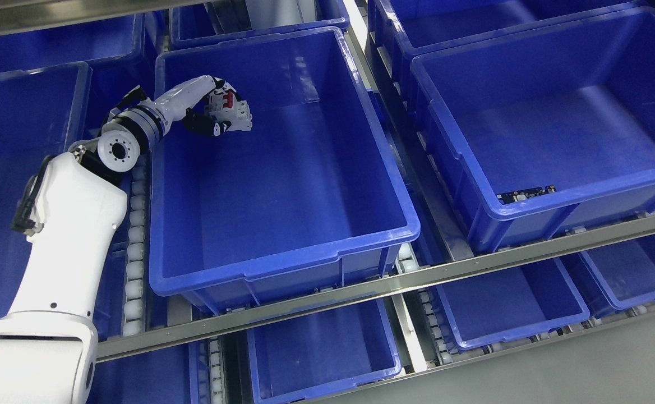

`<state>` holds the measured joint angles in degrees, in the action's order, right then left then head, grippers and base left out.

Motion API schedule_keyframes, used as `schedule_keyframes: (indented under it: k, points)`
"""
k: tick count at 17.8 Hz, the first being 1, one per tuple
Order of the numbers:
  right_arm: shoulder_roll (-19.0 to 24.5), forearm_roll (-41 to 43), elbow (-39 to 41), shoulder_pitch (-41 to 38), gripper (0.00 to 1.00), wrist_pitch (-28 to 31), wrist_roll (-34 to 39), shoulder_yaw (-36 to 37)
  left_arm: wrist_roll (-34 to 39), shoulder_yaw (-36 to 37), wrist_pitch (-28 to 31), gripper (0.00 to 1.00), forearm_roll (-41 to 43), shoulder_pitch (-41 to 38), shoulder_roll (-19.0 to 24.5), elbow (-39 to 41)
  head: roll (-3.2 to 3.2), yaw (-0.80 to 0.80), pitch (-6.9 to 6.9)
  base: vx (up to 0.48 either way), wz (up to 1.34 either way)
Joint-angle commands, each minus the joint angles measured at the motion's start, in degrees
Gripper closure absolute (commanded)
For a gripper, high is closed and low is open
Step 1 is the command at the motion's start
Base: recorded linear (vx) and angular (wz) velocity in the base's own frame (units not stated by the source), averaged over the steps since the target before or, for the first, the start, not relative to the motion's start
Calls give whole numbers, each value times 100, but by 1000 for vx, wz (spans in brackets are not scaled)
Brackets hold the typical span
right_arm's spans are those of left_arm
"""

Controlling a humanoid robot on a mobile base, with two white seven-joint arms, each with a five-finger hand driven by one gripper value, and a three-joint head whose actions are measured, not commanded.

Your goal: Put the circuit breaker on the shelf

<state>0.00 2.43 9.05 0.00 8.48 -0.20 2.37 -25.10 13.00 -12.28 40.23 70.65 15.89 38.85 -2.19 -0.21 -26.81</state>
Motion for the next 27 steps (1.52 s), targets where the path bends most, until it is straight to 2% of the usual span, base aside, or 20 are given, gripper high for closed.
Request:
schedule_keyframes:
  k: [1,2,3,5,7,9,10,11,14,15,17,18,20,23,27]
  points:
    - [-100,3,0,-88,0,-575,3,0,172,-359,15,38,12,-86,-314,-580,0,0,0,0,0]
    - [-100,3,0,-88,0,-575,3,0,181,-394,24,22,-6,-77,-358,-563,0,0,0,0,0]
    - [-100,-5,0,-88,0,-575,3,0,190,-421,33,13,-32,-69,-428,-511,0,0,0,0,0]
    - [-100,-5,0,-88,0,-575,3,0,190,-805,59,8,-41,-60,-533,-257,0,0,0,0,0]
    - [-100,-5,0,-88,0,-575,3,0,199,-1542,77,4,-76,-25,-866,16,0,0,0,-3,-8]
    - [-100,-5,0,-88,0,-575,3,0,382,-3206,277,1,-530,-16,-1489,848,0,0,0,9,24]
    - [-100,3,0,-88,0,-575,3,0,409,-3799,531,1,-907,-7,-1489,1270,0,0,0,-2,36]
    - [-100,-5,0,-88,0,-575,3,0,453,-4013,986,1,-1355,-111,-1489,2161,0,0,0,-2,36]
    - [-100,3,0,-88,0,-575,3,0,961,-3989,2191,0,-1859,-787,-1489,3984,0,0,0,-2,-28]
    - [-100,-5,0,-88,0,-575,3,0,1355,-3867,2273,0,-1869,-1111,-1489,4529,0,0,0,2,14]
    - [-100,3,0,-88,0,-575,3,0,2313,-3027,2283,0,-1869,-2356,-1489,5576,0,0,0,1,12]
    - [-100,-5,0,-88,0,-575,3,0,2569,-2709,2274,0,-1869,-2850,-1489,5842,0,0,0,0,10]
    - [-100,3,9,-88,0,-575,3,0,2651,-2434,2056,0,-1878,-3284,-1489,5924,0,0,0,0,0]
    - [-100,3,0,-88,0,-575,3,0,2345,-2390,1844,0,-1913,-3250,-1489,5923,0,0,-3,0,18]
    - [-100,3,0,-88,0,-575,3,0,2291,-2074,1161,0,-1992,-3294,-1489,5923,0,0,-4,-2,13]
